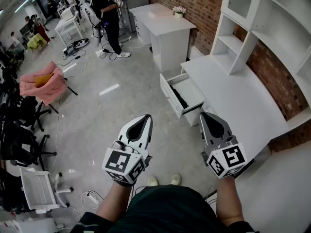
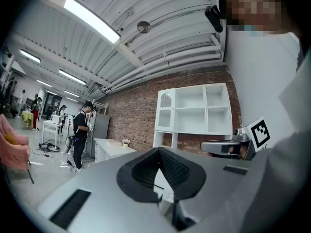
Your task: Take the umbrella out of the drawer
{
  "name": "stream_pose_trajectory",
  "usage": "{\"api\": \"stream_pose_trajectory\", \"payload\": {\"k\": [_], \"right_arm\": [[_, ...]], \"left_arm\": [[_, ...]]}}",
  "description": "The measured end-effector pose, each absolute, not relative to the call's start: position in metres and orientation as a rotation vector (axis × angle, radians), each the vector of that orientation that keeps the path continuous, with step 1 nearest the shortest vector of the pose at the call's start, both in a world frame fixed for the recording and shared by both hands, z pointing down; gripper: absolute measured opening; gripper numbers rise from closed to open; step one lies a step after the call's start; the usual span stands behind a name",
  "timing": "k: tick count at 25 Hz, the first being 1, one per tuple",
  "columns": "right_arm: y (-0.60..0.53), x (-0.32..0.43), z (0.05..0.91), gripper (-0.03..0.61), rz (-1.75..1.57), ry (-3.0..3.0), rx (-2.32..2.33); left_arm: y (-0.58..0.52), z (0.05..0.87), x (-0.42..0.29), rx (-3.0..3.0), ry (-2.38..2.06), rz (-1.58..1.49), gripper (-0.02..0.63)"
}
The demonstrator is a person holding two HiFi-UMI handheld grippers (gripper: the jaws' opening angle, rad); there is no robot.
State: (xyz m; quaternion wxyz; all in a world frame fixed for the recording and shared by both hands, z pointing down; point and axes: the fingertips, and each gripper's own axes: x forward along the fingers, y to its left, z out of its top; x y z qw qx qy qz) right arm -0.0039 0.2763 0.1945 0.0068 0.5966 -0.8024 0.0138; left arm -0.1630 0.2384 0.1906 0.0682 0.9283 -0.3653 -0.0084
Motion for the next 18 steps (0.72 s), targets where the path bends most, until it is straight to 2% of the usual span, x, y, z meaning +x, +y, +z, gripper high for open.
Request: {"api": "stream_pose_trajectory", "payload": {"k": [18], "right_arm": [[0.282, 0.029, 0.2, 0.005, 0.125, -2.547, 1.887]], "left_arm": [[0.243, 0.195, -0.132, 2.791, -1.104, -0.003, 0.006]]}}
